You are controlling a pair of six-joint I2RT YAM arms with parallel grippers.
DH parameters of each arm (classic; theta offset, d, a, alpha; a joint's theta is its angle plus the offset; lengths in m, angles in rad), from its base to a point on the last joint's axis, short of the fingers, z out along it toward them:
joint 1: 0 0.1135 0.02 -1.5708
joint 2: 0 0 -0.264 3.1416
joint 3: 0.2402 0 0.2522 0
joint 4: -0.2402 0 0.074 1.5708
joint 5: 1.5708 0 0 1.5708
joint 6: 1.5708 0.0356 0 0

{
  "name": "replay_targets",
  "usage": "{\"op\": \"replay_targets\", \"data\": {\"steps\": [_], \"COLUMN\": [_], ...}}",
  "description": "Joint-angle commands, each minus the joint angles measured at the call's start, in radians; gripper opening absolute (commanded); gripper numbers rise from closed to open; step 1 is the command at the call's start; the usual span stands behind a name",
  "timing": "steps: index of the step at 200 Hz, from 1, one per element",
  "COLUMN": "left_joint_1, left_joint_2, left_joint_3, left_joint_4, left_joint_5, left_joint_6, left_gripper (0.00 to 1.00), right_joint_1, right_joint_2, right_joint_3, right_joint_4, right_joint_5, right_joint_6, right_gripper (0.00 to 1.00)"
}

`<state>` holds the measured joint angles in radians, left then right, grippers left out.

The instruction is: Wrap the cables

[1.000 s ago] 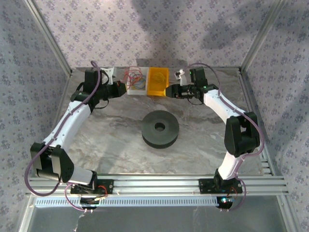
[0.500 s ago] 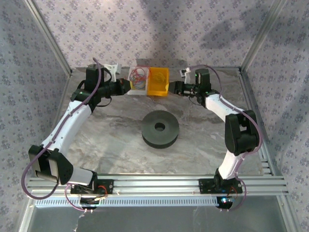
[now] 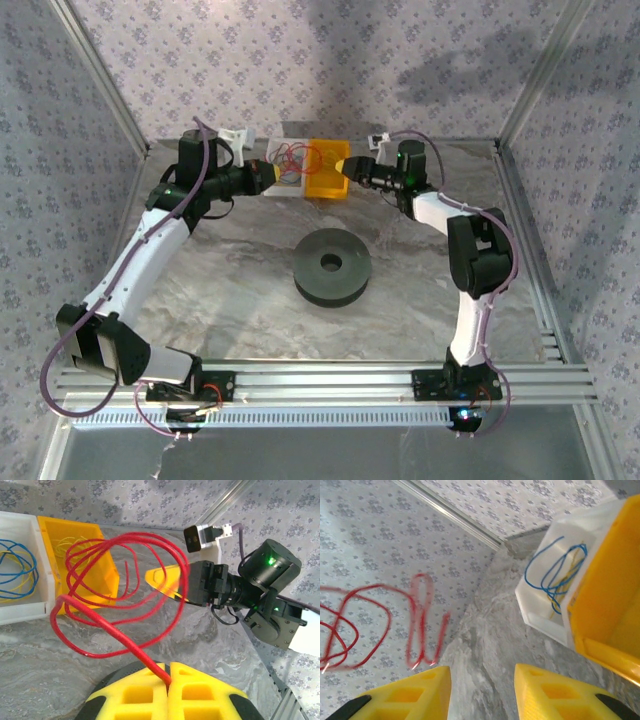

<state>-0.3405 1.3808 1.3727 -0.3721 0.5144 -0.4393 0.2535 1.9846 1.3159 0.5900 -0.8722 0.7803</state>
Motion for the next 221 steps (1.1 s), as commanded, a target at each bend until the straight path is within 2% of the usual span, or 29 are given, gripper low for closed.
{"op": "replay_targets", "data": {"steps": [1, 66, 166, 221], "left_joint_1": [-0.008, -0.016, -0.023, -0.023], "left_joint_2": [-0.032, -0.024, -0.029, -0.029], "left_joint_3": [0.047, 0.061, 0.065, 0.054], "left_joint_4": [0.009, 0.013, 0.007, 0.016], "left_joint_5": [0.033, 0.047, 0.065, 0.089], "left_joint_6": [-0.012, -0.018, -0.016, -0.018], "left_gripper": [0.00, 0.00, 0.00, 0.00], "right_joint_1": [0.022, 0.069, 0.082, 0.078], "right_joint_2": [0.025, 0.088, 0.140, 0.122], "right_joint_3": [0.053, 0.131, 0.208, 0.163], "right_joint_4": [0.112, 0.157, 0.197, 0.342], "right_joint_5": [-0.025, -0.022, -0.011, -0.013], "right_joint_6": [0.050, 0.078, 0.117, 0.147], "right_gripper": [0.40, 0.40, 0.38, 0.39]}}
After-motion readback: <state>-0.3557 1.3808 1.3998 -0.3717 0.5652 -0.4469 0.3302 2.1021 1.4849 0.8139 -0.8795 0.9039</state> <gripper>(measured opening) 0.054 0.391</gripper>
